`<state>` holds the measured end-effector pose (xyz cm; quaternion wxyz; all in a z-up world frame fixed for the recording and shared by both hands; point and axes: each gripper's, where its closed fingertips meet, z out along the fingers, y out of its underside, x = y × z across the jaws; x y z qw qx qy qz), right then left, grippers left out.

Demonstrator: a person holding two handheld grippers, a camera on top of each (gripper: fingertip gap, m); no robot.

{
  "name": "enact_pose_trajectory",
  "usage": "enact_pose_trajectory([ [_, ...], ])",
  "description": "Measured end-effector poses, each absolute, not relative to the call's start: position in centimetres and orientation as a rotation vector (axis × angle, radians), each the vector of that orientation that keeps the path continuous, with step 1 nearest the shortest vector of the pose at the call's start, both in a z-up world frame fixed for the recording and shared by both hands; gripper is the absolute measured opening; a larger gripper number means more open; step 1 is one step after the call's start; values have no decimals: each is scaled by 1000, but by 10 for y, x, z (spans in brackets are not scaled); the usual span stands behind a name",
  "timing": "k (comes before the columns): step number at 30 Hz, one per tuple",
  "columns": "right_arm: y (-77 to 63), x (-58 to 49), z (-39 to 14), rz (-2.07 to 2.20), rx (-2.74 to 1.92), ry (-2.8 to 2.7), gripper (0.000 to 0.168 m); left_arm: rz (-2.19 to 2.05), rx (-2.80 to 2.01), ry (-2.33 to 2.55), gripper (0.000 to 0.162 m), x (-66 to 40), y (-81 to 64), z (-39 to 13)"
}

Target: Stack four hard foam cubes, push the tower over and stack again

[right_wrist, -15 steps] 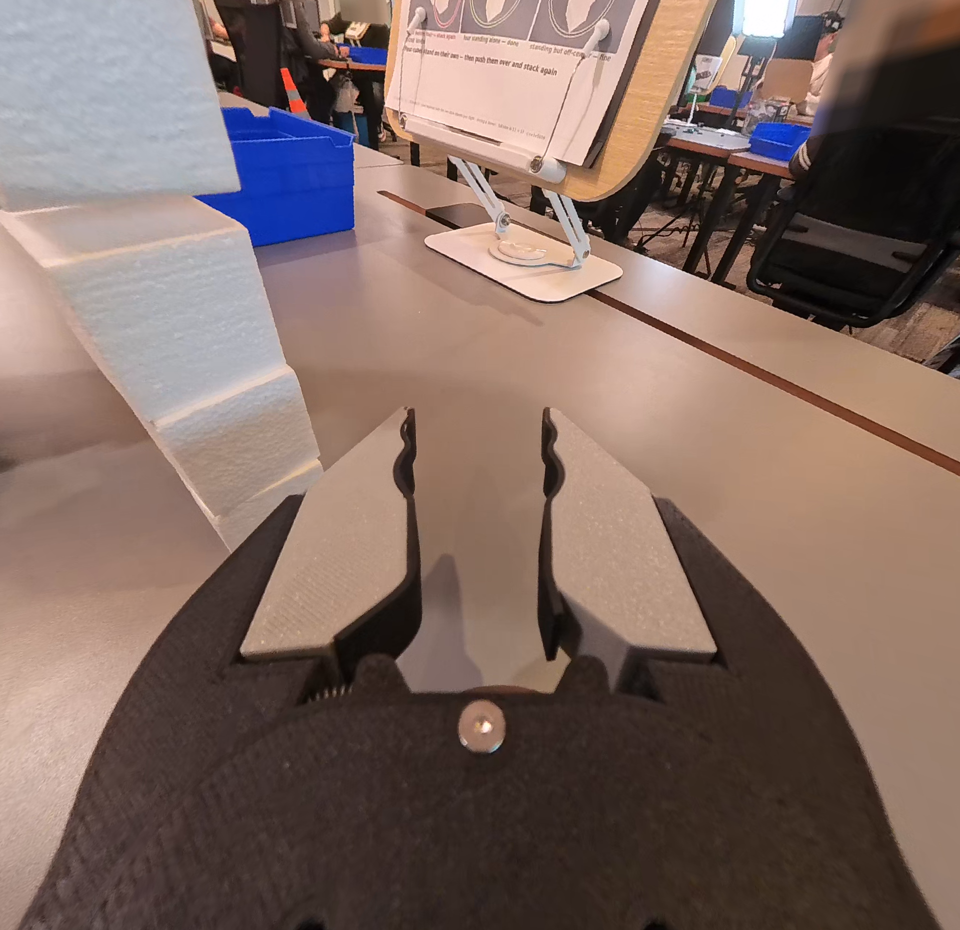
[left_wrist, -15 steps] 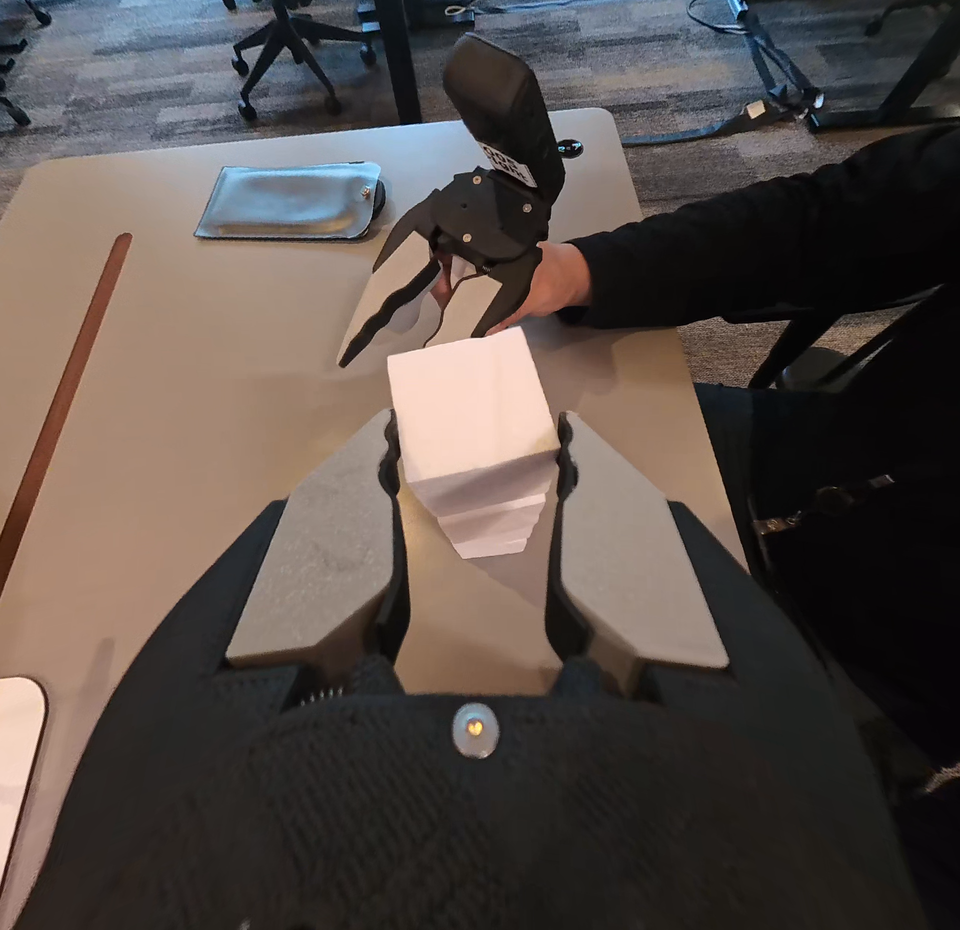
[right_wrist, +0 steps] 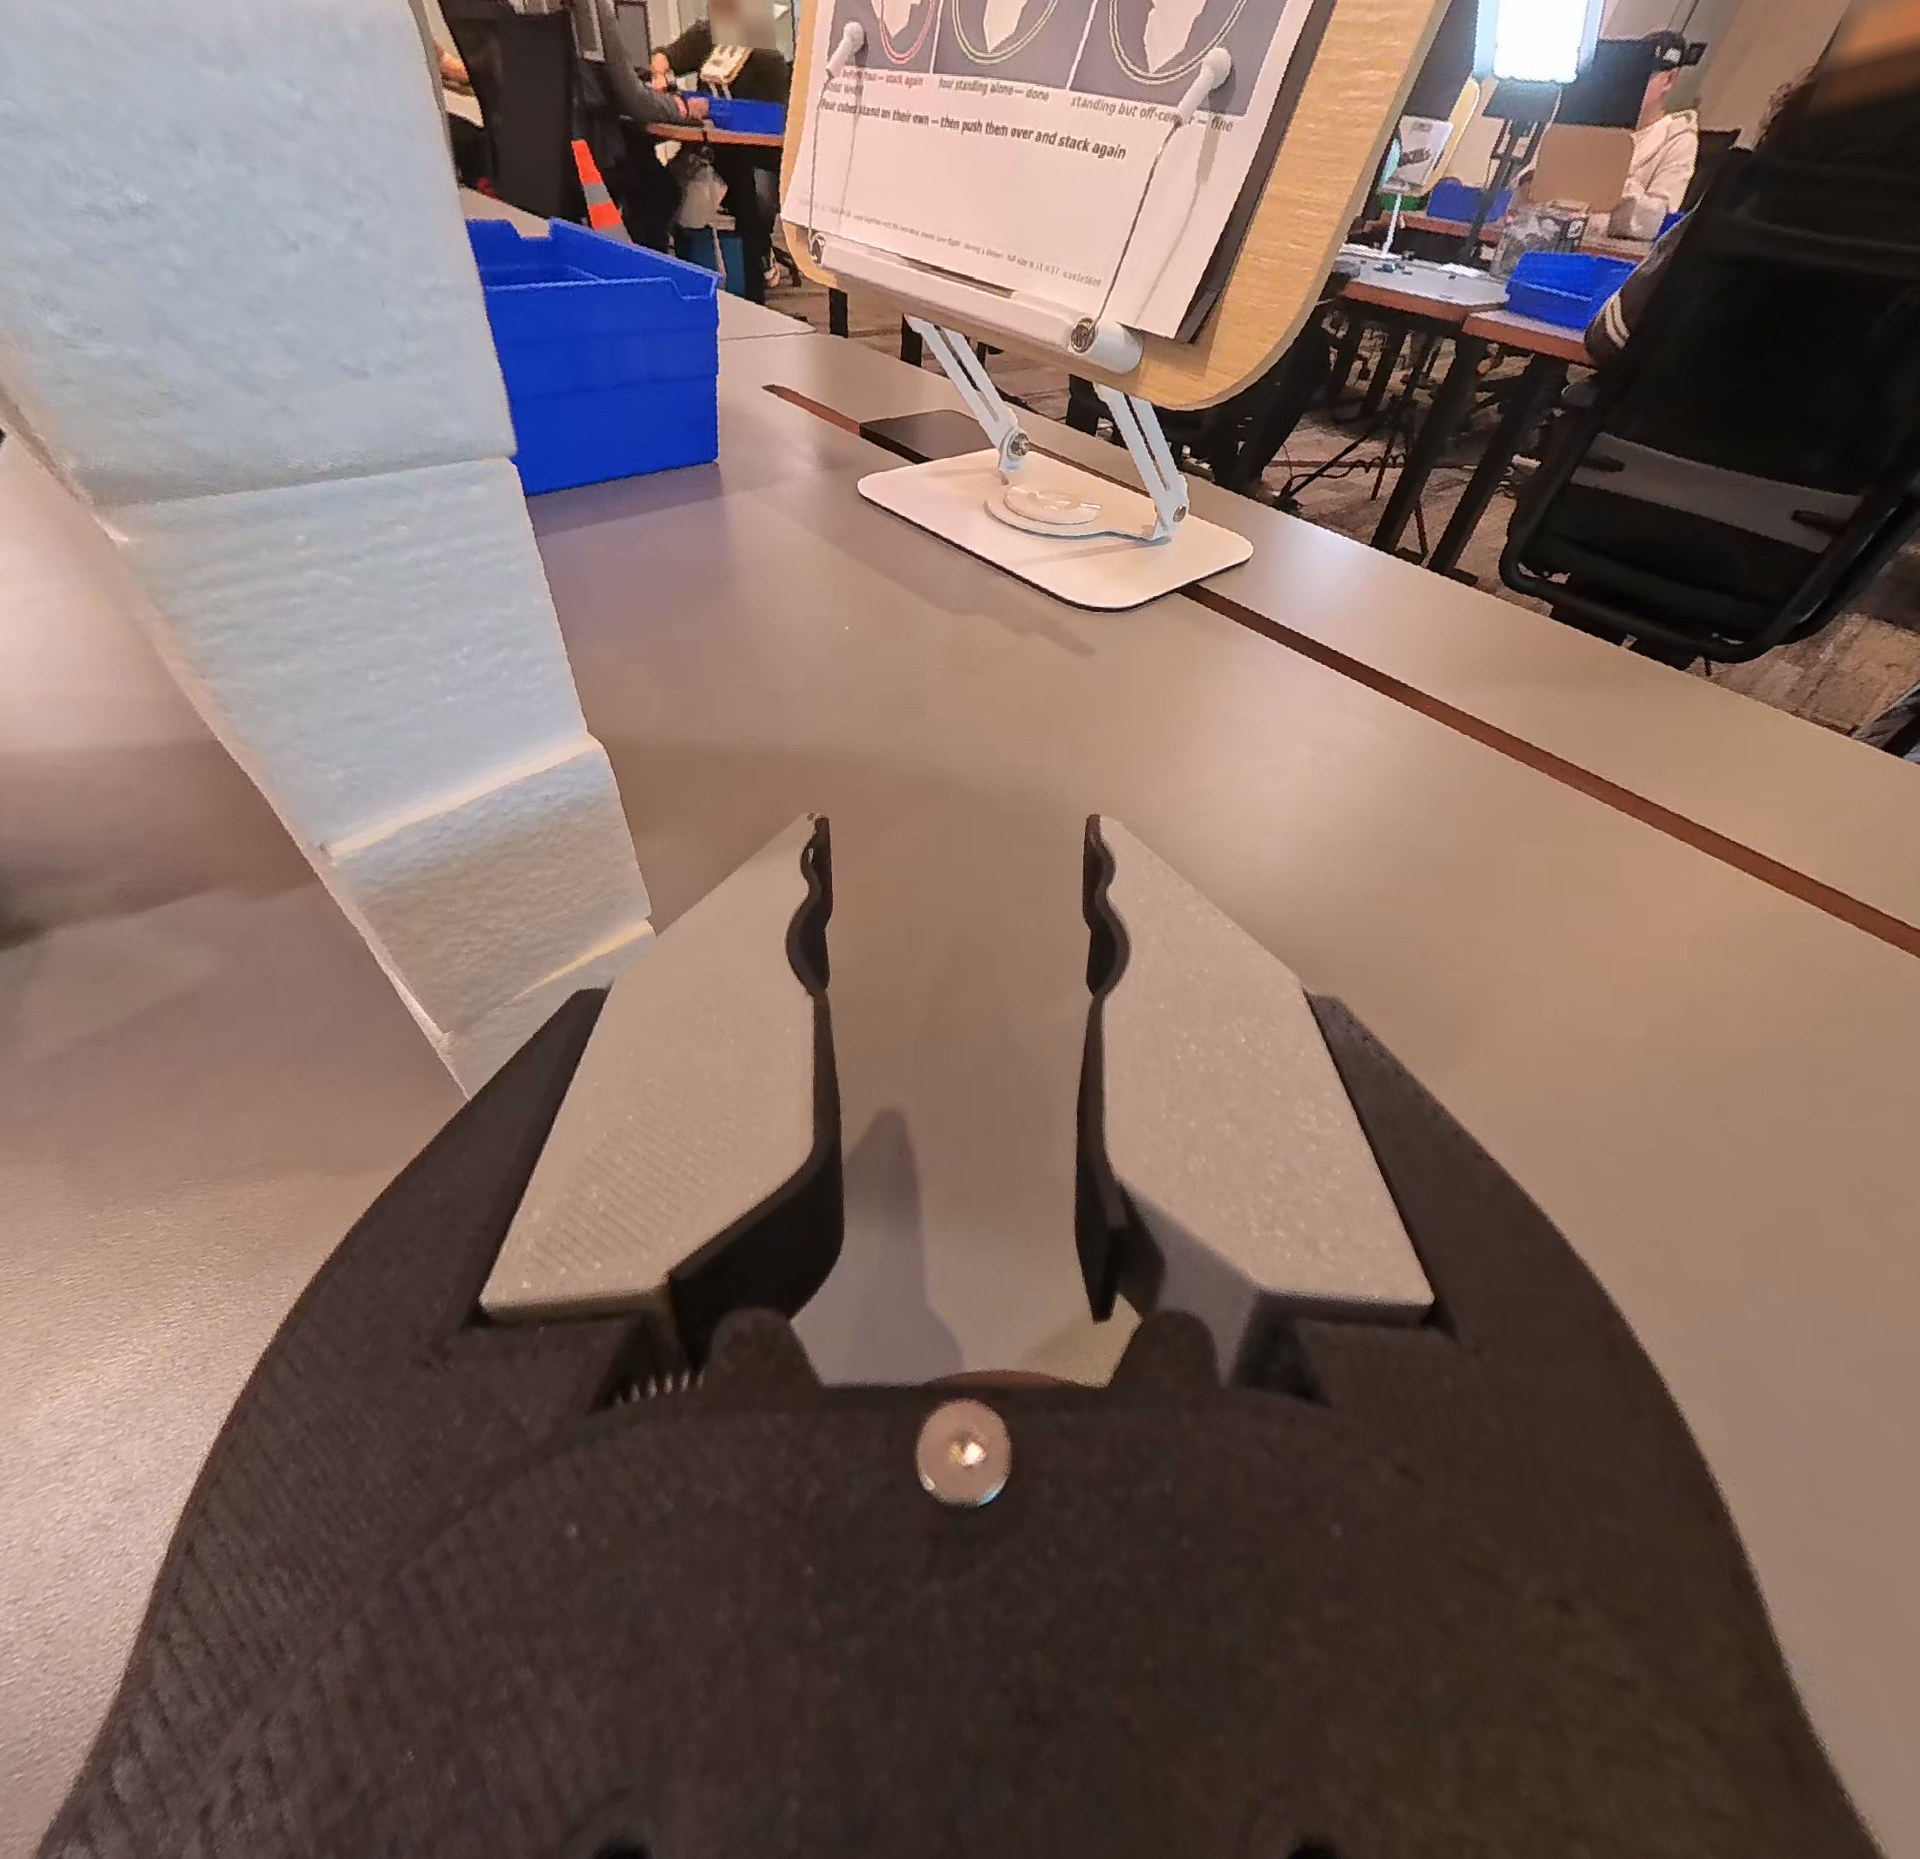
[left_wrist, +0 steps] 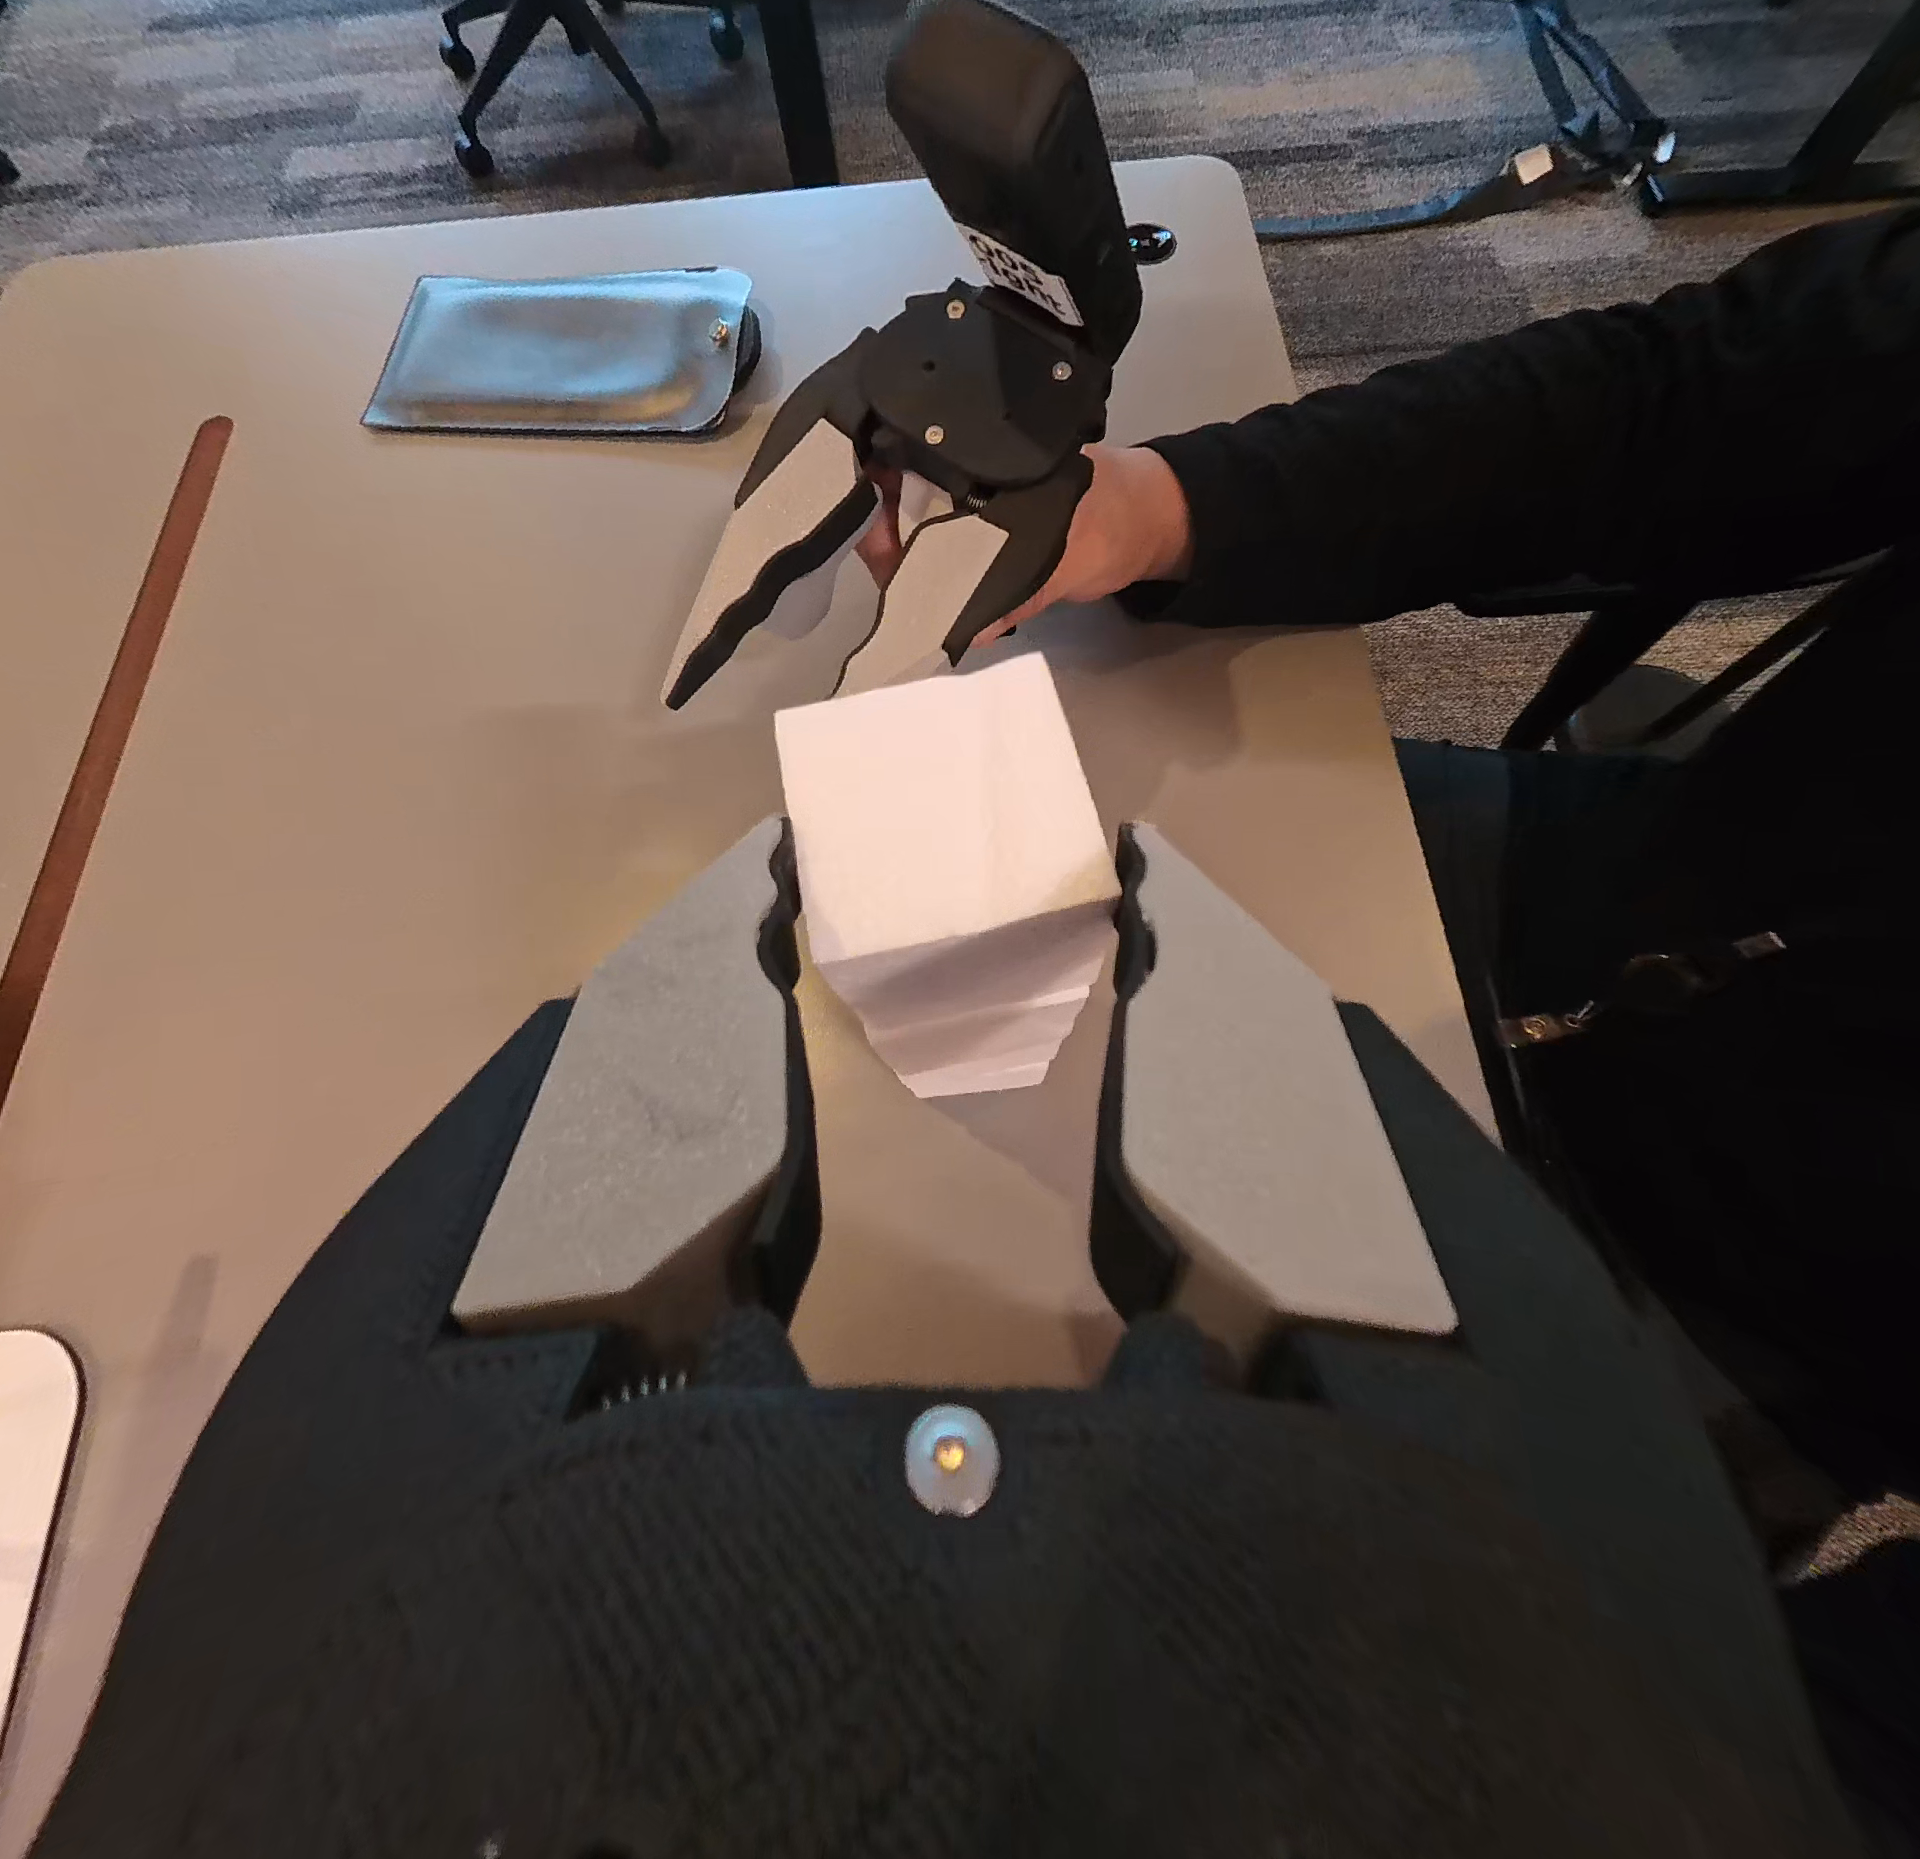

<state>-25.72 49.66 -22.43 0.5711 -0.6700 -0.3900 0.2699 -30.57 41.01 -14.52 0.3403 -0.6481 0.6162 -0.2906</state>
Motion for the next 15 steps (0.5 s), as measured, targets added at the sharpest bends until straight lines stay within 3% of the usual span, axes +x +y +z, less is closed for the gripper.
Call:
enact_pose_trajectory([
  [15,496,-257,-225,630,-1572,-918,46,-774,-1684,1597,59,-305,411,-146],
])
